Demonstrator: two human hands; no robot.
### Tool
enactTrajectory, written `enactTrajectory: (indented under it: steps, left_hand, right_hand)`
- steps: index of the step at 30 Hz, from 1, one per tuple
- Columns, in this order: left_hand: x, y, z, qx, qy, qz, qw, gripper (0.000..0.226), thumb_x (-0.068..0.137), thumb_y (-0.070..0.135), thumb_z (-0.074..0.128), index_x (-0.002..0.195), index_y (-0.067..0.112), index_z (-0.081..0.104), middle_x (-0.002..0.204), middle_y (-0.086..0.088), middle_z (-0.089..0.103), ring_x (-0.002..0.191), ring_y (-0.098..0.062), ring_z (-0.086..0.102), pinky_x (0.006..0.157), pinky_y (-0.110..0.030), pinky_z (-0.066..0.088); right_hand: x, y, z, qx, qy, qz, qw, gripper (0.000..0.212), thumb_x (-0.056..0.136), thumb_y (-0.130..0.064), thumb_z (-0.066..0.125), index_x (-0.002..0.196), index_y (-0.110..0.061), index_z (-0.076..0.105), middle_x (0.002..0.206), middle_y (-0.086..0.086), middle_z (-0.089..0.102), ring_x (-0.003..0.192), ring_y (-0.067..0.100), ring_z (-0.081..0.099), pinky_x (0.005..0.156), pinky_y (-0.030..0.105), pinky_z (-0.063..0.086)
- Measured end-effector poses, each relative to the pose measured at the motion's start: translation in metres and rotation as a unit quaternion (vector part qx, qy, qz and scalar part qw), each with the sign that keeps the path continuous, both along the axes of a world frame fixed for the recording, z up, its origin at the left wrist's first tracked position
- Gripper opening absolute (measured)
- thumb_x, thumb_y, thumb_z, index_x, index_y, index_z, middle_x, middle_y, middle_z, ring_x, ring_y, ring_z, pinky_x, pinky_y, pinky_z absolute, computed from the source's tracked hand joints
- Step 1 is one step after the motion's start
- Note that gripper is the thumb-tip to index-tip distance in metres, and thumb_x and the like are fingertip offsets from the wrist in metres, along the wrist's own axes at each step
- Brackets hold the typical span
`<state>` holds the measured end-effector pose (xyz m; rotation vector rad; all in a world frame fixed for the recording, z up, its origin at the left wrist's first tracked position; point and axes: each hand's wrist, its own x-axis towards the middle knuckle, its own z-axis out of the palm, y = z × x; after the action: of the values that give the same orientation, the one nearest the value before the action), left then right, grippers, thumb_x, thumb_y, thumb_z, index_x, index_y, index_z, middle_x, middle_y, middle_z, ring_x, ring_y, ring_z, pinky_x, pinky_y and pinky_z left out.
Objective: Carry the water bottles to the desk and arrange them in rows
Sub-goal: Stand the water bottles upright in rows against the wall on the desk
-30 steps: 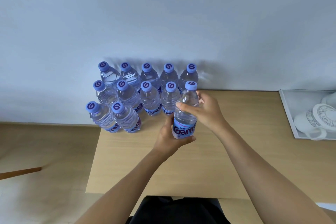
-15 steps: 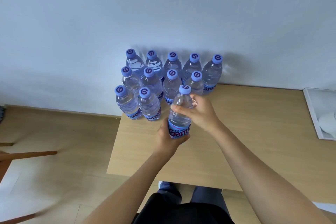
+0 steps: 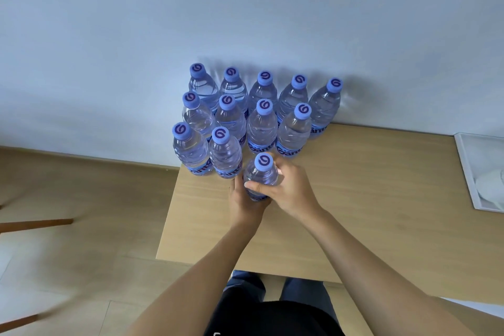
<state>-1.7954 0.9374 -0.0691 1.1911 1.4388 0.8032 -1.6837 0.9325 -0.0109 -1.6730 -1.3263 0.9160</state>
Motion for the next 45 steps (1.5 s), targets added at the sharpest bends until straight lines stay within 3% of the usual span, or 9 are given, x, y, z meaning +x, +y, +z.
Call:
enactTrajectory:
  steps: [6, 14, 19, 24, 30, 33, 37, 42, 45]
  left_hand:
    - [0.01, 0.007, 0.002, -0.028, 0.004, 0.037, 0.999, 0.081, 0.053, 0.036, 0.071, 0.128, 0.012, 0.05, 0.117, -0.008, 0.065, 0.11, -0.027, 0.062, 0.092, -0.05, 0.053]
    - [0.031, 0.017, 0.004, -0.065, 0.057, 0.159, 0.983, 0.044, 0.074, -0.004, 0.07, 0.115, -0.003, 0.054, 0.112, -0.016, 0.062, 0.11, -0.033, 0.059, 0.095, -0.051, 0.048]
    - [0.042, 0.029, 0.006, -0.099, 0.0, 0.24, 0.966, 0.042, 0.078, -0.006, 0.069, 0.117, -0.008, 0.054, 0.12, -0.024, 0.058, 0.111, -0.032, 0.06, 0.097, -0.046, 0.051]
    - [0.044, 0.031, 0.004, -0.107, 0.0, 0.251, 0.962, 0.041, 0.077, -0.005, 0.071, 0.115, -0.005, 0.054, 0.118, -0.021, 0.059, 0.11, -0.033, 0.06, 0.098, -0.047, 0.049]
    - [0.042, 0.027, 0.007, -0.114, 0.0, 0.218, 0.969, 0.044, 0.077, -0.002, 0.07, 0.117, -0.001, 0.052, 0.12, -0.018, 0.058, 0.113, -0.032, 0.057, 0.1, -0.047, 0.047]
    - [0.039, 0.019, 0.014, -0.137, 0.009, 0.201, 0.97, 0.049, 0.079, 0.009, 0.071, 0.122, 0.001, 0.049, 0.125, -0.015, 0.055, 0.117, -0.031, 0.054, 0.102, -0.048, 0.045]
    - [0.04, -0.001, 0.019, -0.199, 0.011, 0.149, 0.969, 0.066, 0.074, 0.013, 0.083, 0.127, 0.005, 0.044, 0.128, -0.008, 0.048, 0.12, -0.024, 0.049, 0.105, -0.043, 0.042]
    - [0.061, -0.02, 0.027, -0.191, 0.001, 0.013, 0.982, 0.047, 0.083, 0.019, 0.076, 0.122, 0.016, 0.05, 0.123, 0.004, 0.051, 0.121, -0.015, 0.048, 0.098, -0.031, 0.043]
    - [0.082, -0.018, 0.035, -0.166, 0.001, -0.049, 0.985, 0.047, 0.084, 0.022, 0.074, 0.125, 0.02, 0.052, 0.123, 0.011, 0.052, 0.119, -0.008, 0.047, 0.096, -0.027, 0.042]
  right_hand:
    - [-0.001, 0.006, -0.004, 0.025, 0.001, -0.011, 1.0, 0.051, 0.068, -0.041, 0.087, 0.113, -0.03, 0.066, 0.109, -0.013, 0.071, 0.105, 0.007, 0.064, 0.092, 0.027, 0.051]
    - [0.002, 0.023, -0.008, 0.036, -0.004, -0.013, 0.999, 0.052, 0.071, -0.037, 0.085, 0.117, -0.03, 0.061, 0.108, -0.032, 0.059, 0.105, -0.01, 0.055, 0.089, 0.004, 0.037]
    - [0.004, 0.034, -0.015, 0.042, -0.036, -0.022, 0.998, 0.057, 0.072, -0.033, 0.087, 0.12, -0.016, 0.064, 0.117, -0.011, 0.043, 0.11, -0.018, 0.044, 0.093, 0.0, 0.031]
    - [0.006, 0.037, -0.016, 0.038, -0.056, -0.016, 0.998, 0.059, 0.072, -0.036, 0.085, 0.122, -0.015, 0.061, 0.116, -0.01, 0.04, 0.11, -0.021, 0.041, 0.091, -0.002, 0.031]
    - [0.004, 0.035, -0.015, 0.024, -0.002, -0.032, 0.999, 0.082, 0.067, -0.031, 0.091, 0.132, -0.012, 0.045, 0.125, -0.002, 0.049, 0.121, 0.004, 0.049, 0.1, 0.013, 0.039]
    - [0.006, 0.031, -0.014, 0.018, 0.004, -0.031, 0.999, 0.086, 0.065, -0.034, 0.092, 0.132, -0.014, 0.042, 0.129, -0.001, 0.049, 0.123, 0.006, 0.047, 0.1, 0.009, 0.035]
    - [0.018, 0.014, -0.007, 0.014, 0.026, -0.083, 0.996, 0.069, 0.075, -0.043, 0.083, 0.128, -0.02, 0.045, 0.129, -0.003, 0.051, 0.123, 0.003, 0.047, 0.102, 0.014, 0.035]
    - [0.054, -0.001, 0.005, 0.022, 0.058, -0.199, 0.978, 0.049, 0.088, -0.033, 0.074, 0.126, -0.013, 0.05, 0.128, -0.002, 0.052, 0.125, 0.012, 0.05, 0.11, 0.038, 0.04]
    - [0.082, 0.003, 0.013, 0.025, 0.051, -0.234, 0.971, 0.05, 0.089, -0.029, 0.073, 0.128, -0.011, 0.049, 0.129, 0.0, 0.052, 0.124, 0.014, 0.05, 0.109, 0.041, 0.042]
